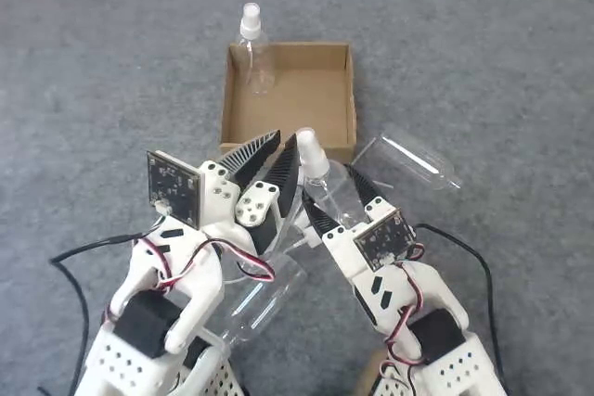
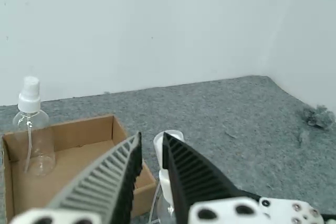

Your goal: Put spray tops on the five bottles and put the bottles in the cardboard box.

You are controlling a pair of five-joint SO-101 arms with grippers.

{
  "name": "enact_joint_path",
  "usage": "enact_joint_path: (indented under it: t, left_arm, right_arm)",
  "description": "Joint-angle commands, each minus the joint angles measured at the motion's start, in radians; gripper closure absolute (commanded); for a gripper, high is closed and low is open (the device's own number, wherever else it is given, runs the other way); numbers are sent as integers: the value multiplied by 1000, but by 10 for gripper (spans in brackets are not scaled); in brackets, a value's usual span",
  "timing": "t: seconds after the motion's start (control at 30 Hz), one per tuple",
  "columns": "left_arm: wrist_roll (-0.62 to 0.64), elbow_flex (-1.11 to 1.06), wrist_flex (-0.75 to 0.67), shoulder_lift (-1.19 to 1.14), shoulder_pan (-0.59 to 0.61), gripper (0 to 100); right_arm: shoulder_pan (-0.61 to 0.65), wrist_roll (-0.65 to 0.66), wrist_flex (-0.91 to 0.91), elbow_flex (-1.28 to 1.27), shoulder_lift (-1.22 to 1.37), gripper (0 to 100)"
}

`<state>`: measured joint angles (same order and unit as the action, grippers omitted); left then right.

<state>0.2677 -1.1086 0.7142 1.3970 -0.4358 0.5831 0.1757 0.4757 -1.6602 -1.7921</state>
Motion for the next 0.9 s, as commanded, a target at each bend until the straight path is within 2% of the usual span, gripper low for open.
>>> enact_joint_path:
  t: [0.0, 0.2, 0.43, 0.63, 0.87]
  left_arm:
    - [-6, 25, 3, 18, 8, 945]
    - [-6, 85, -46, 18, 14, 942]
    - [-8, 56, -150, 11, 15, 942]
    - [-11, -21, -155, 9, 9, 942]
    - [-94, -102, -149, 9, -40, 942]
  right_arm:
    - [-12, 8, -36, -23, -24, 991]
    - [-12, 8, -31, -23, -22, 991]
    - [-4, 8, -13, -23, -22, 991]
    - [-4, 8, -13, -23, -22, 991]
    - [-13, 9, -15, -23, -22, 991]
